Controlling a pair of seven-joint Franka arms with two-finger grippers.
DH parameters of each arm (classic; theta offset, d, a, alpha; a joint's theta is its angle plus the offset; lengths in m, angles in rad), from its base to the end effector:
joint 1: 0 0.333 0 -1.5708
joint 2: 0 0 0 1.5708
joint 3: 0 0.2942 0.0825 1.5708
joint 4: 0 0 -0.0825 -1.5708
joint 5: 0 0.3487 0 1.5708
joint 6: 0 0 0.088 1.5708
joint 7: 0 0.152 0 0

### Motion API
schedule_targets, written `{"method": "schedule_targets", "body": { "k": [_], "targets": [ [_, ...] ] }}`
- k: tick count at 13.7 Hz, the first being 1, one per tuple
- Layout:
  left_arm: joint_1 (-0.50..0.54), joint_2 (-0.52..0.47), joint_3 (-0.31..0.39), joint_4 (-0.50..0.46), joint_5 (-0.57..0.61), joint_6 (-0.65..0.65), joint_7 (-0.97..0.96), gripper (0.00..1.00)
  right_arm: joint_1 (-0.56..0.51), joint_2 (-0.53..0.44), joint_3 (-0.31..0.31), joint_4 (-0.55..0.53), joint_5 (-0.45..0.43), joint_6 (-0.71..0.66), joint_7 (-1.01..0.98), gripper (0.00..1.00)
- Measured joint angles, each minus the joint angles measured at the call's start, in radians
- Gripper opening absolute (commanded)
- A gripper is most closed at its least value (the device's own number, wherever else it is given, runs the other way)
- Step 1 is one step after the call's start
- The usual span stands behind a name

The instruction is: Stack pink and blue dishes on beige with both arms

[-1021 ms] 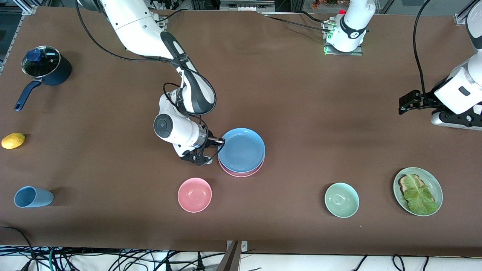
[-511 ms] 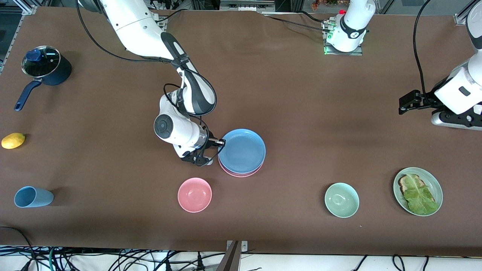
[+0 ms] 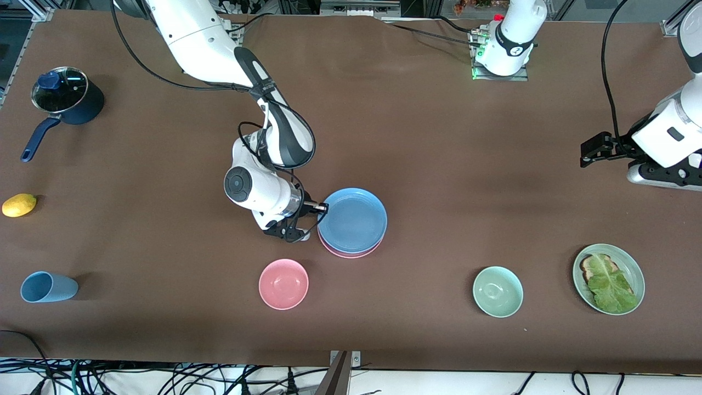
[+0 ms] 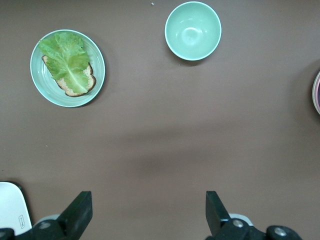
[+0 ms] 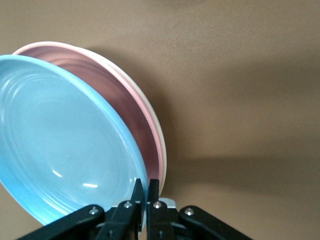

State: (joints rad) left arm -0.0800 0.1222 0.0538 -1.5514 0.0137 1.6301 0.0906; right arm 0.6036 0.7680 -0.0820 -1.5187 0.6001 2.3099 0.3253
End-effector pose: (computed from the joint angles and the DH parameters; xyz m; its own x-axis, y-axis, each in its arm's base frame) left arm 0.5542 -0.0139 0.5057 0.9921 -0.1174 -0.0450 -0.1182 -0.9929 -0.0162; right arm 0.5697 0.3697 0.1775 0.9753 -0.1510 -0.1612 -0.1991 -0.9170 -0.3457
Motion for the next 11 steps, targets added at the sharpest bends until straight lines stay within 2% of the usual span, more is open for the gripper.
{"method": "schedule_targets", "body": {
  "k": [2,3,5,7,11],
  "targets": [
    [0.0,0.001,0.0,0.0,0.0,0.0,0.0,1.0,0.0,0.0,0.0,0.0,0.0,0.0,0.0,0.0],
    [0.0,0.001,0.0,0.0,-0.001,0.0,0.0,1.0,-0.001,0.0,0.0,0.0,0.0,0.0,0.0,0.43],
    [0.001,0.001,0.0,0.0,-0.012,0.0,0.0,1.0,-0.002,0.0,-0.001,0.001,0.0,0.0,0.0,0.9],
    [0.001,0.001,0.0,0.0,-0.017,0.0,0.0,1.0,-0.003,0.0,-0.002,0.005,0.0,0.0,0.0,1.0],
    [0.001,0.001,0.0,0.0,-0.017,0.0,0.0,1.0,-0.002,0.0,-0.002,0.014,0.0,0.0,0.0,1.0]
  ]
}}
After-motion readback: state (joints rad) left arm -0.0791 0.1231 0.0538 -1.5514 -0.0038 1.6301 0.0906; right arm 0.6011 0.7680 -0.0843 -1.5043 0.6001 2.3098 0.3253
